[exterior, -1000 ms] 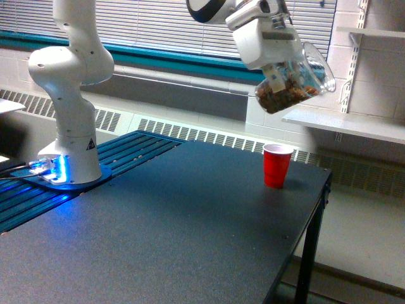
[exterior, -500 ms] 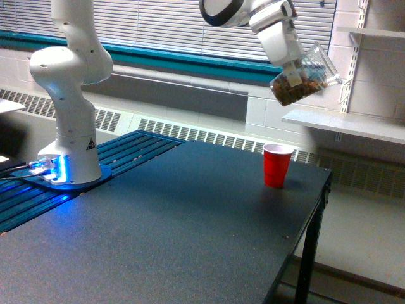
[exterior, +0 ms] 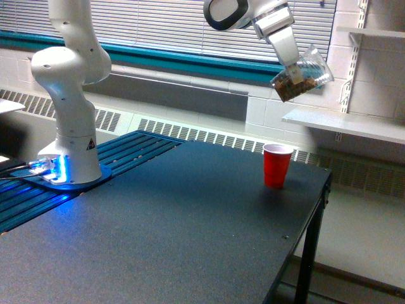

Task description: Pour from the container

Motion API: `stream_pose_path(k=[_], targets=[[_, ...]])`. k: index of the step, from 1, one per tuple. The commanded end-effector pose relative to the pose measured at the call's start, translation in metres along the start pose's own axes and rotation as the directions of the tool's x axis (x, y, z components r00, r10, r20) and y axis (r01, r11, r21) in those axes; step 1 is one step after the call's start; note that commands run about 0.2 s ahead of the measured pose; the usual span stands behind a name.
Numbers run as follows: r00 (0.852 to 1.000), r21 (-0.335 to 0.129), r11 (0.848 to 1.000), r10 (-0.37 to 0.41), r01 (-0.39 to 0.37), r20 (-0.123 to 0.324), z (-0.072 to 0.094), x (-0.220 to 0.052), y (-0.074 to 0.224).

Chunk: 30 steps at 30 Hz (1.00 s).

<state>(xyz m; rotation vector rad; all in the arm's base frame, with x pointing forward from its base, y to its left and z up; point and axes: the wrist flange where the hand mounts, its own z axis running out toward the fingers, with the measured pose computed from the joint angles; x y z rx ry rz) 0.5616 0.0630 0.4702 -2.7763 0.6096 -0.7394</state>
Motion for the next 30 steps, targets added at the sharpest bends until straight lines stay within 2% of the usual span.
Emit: stream_pose_path(k=[1, 17, 30], targets=[[0.99, 0.023, 0.99, -0.138, 0.138, -0.003, -0.006, -0.021, -0.02], [0.953, 0.06, 0.954, -0.296, 0.292, 0.068, 0.01, -0.09, -0.038], [0.913, 0.052, 0.922, -0.388, 0.384, 0.125, 0.025, -0.133, -0.044]])
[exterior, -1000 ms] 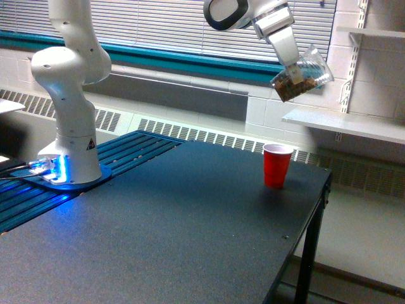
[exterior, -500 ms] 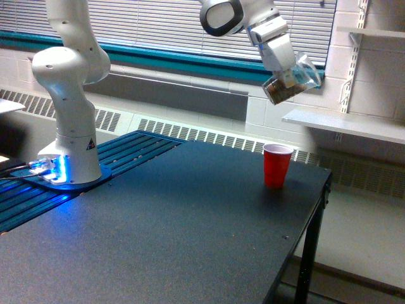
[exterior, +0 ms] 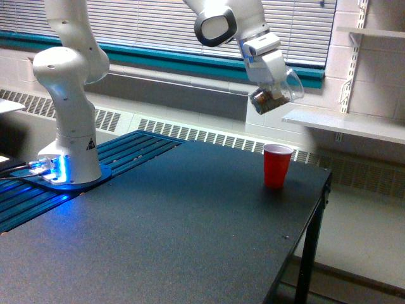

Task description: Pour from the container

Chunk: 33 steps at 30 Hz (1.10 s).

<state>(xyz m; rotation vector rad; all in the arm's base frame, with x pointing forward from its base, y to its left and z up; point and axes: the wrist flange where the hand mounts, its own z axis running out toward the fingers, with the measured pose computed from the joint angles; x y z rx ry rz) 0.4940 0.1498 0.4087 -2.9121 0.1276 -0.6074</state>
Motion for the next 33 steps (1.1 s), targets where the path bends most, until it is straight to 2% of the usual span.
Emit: stream_pose_path(k=[1, 14, 33], targets=[[0.997, 0.003, 0.997, -0.081, 0.081, 0.006, 0.003, -0.014, -0.013], [0.989, -0.027, 0.991, -0.13, 0.132, 0.072, 0.026, -0.041, -0.023], [0.97, -0.072, 0.976, -0.192, 0.204, 0.149, 0.061, -0.057, -0.046]])
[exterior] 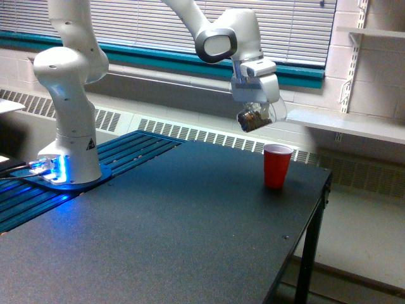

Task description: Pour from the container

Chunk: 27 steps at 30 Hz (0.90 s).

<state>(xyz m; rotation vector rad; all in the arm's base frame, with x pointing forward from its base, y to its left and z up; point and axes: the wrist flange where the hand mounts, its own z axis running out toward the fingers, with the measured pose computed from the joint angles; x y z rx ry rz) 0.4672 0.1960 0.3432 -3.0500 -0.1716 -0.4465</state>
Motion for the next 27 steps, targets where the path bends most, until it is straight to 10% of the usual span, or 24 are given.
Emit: stream_pose_path(k=[1, 27], targets=[[1.0, -0.014, 1.0, 0.001, -0.001, 0.016, 0.006, 0.002, -0.016], [0.993, -0.132, 0.988, -0.071, 0.083, 0.097, 0.033, 0.01, -0.045]])
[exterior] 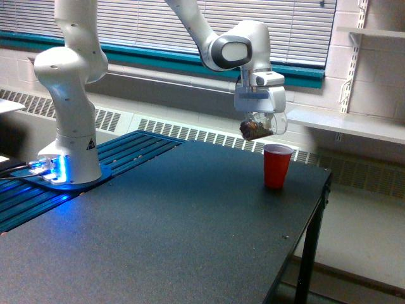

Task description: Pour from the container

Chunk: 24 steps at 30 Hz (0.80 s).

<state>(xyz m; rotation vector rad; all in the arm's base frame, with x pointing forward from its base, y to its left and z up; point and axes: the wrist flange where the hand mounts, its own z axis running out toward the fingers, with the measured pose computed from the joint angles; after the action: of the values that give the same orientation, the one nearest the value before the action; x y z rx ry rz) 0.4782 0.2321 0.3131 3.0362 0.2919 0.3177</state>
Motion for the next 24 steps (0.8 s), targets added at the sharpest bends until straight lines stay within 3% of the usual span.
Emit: stream_pose_path(k=[1, 16, 24], targets=[[1.0, -0.028, 1.0, 0.013, -0.013, 0.007, -0.002, 0.006, -0.011], [0.998, -0.114, 0.993, -0.035, 0.041, 0.059, 0.003, 0.012, -0.022], [0.996, -0.138, 0.989, -0.046, 0.056, 0.077, 0.004, 0.017, -0.028]])
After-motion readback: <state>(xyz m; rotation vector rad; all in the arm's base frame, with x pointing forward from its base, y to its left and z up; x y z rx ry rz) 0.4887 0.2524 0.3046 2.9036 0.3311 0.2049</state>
